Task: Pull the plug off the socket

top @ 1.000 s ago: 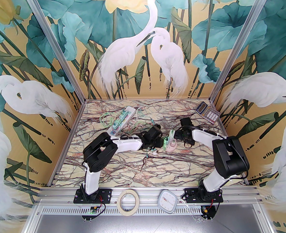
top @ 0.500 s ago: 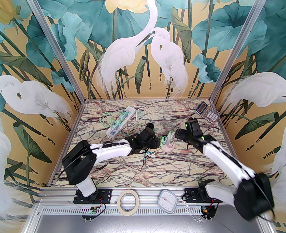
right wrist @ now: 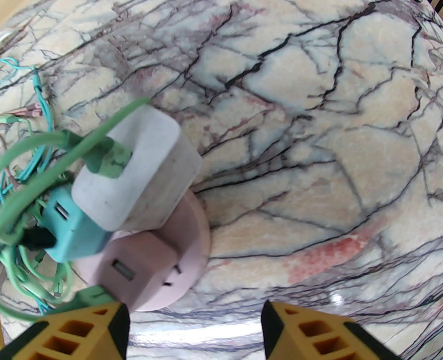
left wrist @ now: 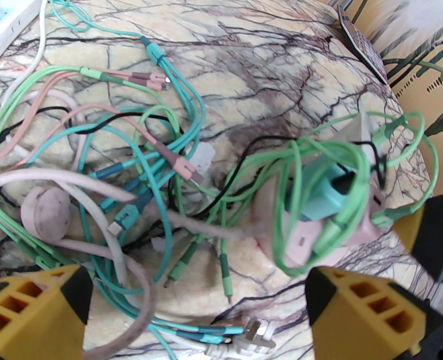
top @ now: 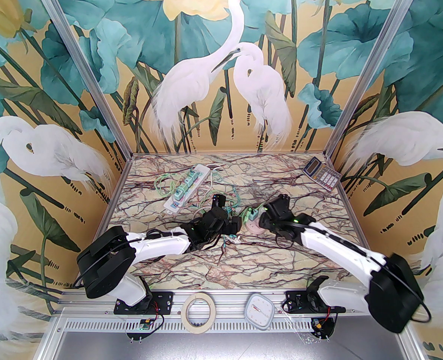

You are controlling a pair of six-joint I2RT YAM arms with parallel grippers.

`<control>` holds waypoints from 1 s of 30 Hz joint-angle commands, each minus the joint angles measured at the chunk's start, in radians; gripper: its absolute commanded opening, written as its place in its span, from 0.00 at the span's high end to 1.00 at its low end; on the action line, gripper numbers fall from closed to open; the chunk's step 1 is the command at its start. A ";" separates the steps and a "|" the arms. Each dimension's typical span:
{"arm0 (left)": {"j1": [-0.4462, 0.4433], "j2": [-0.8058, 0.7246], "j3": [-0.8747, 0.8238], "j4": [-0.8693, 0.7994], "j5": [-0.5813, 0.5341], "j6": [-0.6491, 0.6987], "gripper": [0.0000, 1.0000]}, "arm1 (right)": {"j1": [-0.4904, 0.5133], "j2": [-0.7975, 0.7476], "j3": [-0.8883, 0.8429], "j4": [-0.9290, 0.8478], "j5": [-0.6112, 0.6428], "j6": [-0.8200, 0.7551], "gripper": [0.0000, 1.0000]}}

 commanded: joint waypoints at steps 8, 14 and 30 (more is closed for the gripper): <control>0.004 -0.029 0.005 0.030 -0.001 -0.017 0.00 | 0.061 0.015 0.042 -0.041 0.066 0.086 0.36; 0.004 -0.060 -0.002 0.023 -0.013 -0.020 0.00 | 0.164 0.010 0.059 -0.062 0.106 0.157 0.35; 0.006 -0.080 -0.004 0.009 -0.012 -0.021 0.00 | 0.161 0.223 0.213 -0.074 0.139 0.228 0.38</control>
